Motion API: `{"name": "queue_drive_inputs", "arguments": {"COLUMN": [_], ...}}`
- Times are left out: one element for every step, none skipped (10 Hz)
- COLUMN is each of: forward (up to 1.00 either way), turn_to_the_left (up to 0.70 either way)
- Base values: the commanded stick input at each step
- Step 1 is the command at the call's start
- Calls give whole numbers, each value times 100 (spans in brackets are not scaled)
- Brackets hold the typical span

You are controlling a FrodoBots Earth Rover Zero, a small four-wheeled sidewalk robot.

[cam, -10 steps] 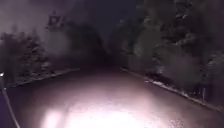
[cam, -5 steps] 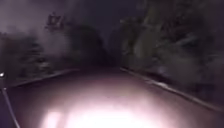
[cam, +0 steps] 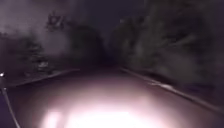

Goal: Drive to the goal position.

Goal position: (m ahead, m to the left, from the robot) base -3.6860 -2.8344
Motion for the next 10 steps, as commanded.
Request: {"name": "queue_drive_inputs", "arguments": {"forward": [50,50,50,50,50,50,50,50,50,50], "turn_to_the_left": [0,0,0,0,0,0,0,0,0,0]}}
